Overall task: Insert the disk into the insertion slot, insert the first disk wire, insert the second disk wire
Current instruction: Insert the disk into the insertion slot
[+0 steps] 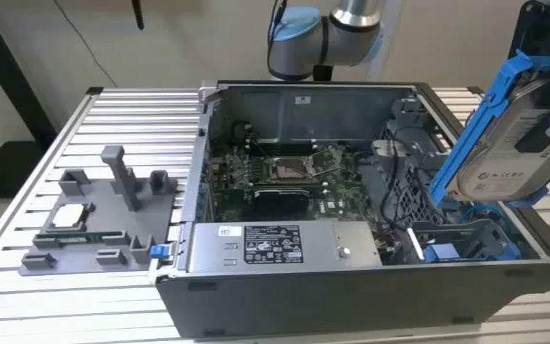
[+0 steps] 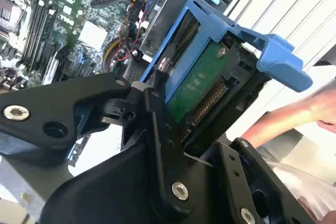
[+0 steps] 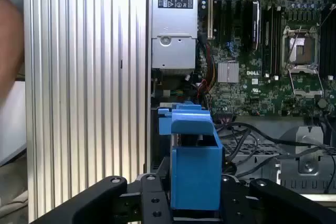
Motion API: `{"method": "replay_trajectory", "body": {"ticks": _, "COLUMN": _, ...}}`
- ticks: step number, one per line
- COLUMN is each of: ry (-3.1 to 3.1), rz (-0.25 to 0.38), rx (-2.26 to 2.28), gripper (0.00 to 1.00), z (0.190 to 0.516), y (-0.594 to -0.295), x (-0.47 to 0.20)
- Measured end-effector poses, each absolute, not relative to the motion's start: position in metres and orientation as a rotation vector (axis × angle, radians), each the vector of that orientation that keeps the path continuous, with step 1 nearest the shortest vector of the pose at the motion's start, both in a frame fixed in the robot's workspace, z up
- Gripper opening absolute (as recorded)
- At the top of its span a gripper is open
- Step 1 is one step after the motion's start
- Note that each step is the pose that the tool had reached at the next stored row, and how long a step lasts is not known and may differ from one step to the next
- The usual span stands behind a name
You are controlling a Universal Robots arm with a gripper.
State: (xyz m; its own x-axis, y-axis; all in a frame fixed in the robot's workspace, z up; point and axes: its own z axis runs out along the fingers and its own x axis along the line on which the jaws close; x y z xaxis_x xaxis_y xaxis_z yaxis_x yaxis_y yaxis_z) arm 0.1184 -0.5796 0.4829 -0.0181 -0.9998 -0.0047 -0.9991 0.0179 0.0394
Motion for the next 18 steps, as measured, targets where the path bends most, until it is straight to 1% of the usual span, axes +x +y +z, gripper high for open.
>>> {"method": "replay_trajectory", "body": {"ticks": 9, "ry": -2.224, "rz": -0.049, "rx": 2.184, "gripper": 0.0, "z": 0.4825, "y": -0.5796, "x": 0.1184}}
{"method": "replay_trajectory", "body": {"ticks": 18, "ry": -2.225, "rz": -0.048, "rx": 2.185, "gripper": 0.0, "z": 0.4748, "y": -0.5796, "x": 0.1205}}
